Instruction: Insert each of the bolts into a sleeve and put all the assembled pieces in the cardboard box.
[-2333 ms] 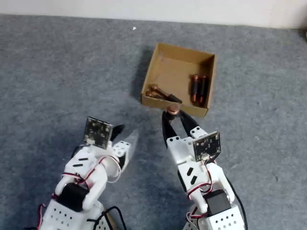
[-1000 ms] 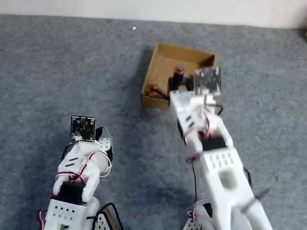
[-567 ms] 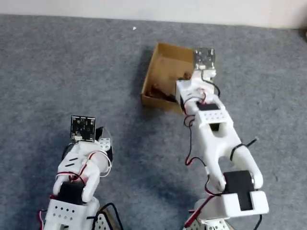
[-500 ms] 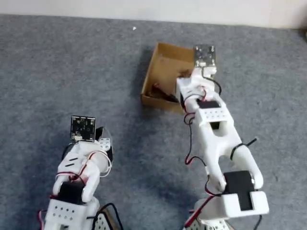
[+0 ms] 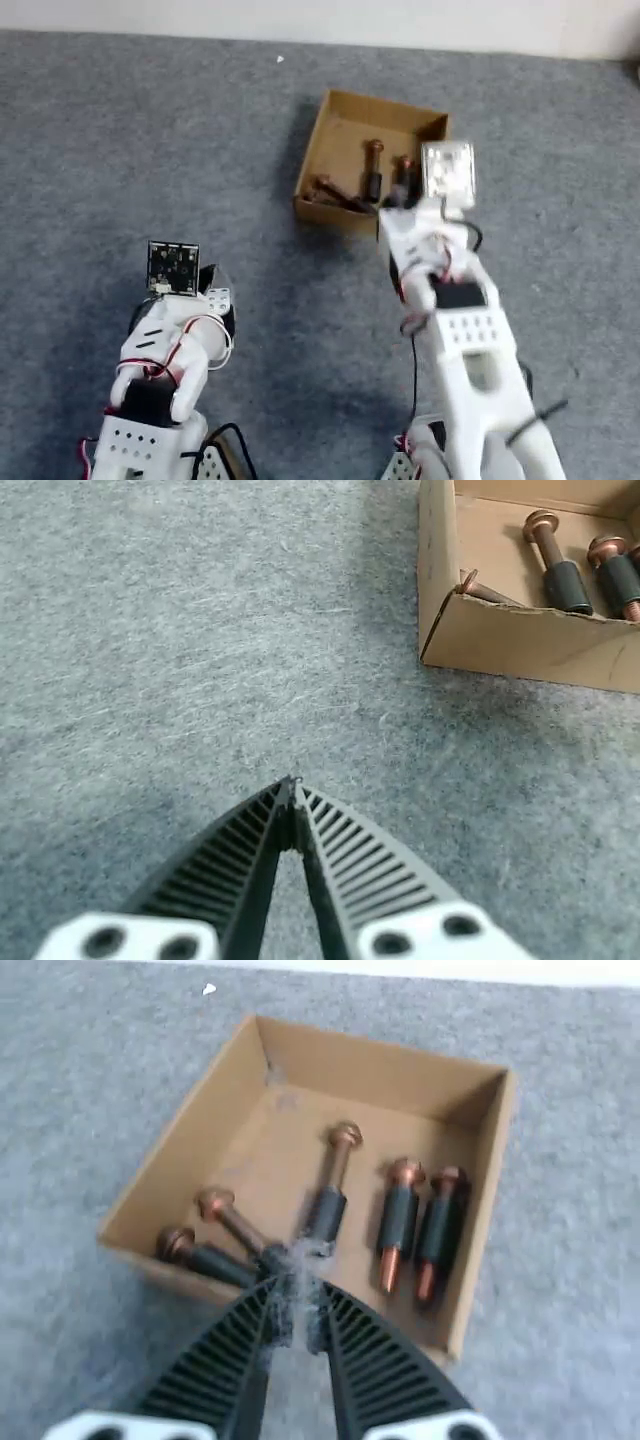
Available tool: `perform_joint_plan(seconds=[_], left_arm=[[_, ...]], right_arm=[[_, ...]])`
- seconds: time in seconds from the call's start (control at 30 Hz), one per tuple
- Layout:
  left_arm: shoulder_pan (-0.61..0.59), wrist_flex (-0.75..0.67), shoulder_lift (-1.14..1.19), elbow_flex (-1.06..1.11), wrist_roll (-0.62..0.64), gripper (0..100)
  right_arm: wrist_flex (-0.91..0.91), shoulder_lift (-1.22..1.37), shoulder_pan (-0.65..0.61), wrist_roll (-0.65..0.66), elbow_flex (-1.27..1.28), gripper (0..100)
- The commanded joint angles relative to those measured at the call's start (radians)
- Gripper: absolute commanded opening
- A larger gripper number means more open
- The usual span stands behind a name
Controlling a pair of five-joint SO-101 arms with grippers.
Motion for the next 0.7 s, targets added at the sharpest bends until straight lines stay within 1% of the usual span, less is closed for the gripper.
perform_joint_plan(seconds=[0.0, 0.67], left_arm=[[-0.008, -0.023, 0.004, 0.028, 0.002, 1], [-0.012, -0.023, 0.004, 0.028, 0.002, 1]], right_arm=[[0.004, -0.193, 0.010, 0.006, 0.117, 0.7], [0.002, -0.897, 0.007, 0.011, 0.662, 0.9]])
